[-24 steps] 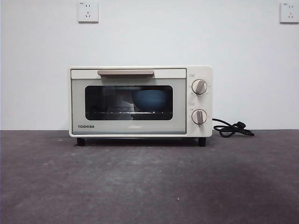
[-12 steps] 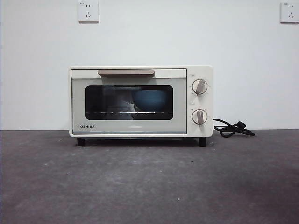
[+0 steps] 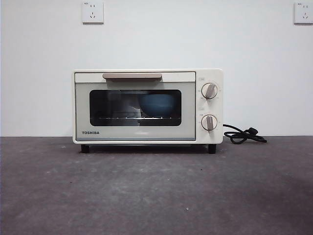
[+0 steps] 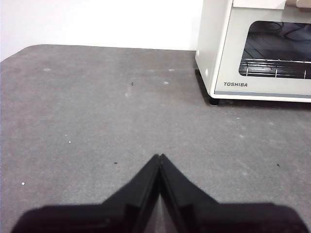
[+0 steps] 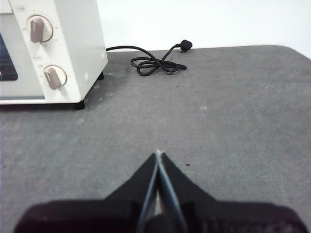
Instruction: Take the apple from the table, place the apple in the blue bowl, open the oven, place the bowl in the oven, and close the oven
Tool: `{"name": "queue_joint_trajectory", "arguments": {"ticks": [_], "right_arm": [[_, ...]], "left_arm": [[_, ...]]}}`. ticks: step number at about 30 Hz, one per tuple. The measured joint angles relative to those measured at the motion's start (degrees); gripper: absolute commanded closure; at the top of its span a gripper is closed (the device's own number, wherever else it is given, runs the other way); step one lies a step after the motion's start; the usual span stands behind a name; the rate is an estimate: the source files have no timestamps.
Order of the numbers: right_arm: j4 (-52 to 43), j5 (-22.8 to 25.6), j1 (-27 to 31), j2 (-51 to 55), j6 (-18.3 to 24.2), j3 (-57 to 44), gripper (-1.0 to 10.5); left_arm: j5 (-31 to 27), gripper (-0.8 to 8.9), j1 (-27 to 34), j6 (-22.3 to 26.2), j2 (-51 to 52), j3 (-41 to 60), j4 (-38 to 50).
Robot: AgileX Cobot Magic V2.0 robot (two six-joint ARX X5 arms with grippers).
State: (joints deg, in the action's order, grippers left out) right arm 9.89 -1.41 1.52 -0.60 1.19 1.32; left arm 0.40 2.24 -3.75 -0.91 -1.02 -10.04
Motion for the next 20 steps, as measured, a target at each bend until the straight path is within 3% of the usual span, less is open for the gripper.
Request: {"name": "queue_joint_trajectory", "arguments": {"ticks": [20], "right_arm": [[0.8,0.3,0.0,0.0,1.2,0.0,9.5]], "left_arm": [[0.0,8.17,0.0,0.0,0.0,0.0,0.1]]}}
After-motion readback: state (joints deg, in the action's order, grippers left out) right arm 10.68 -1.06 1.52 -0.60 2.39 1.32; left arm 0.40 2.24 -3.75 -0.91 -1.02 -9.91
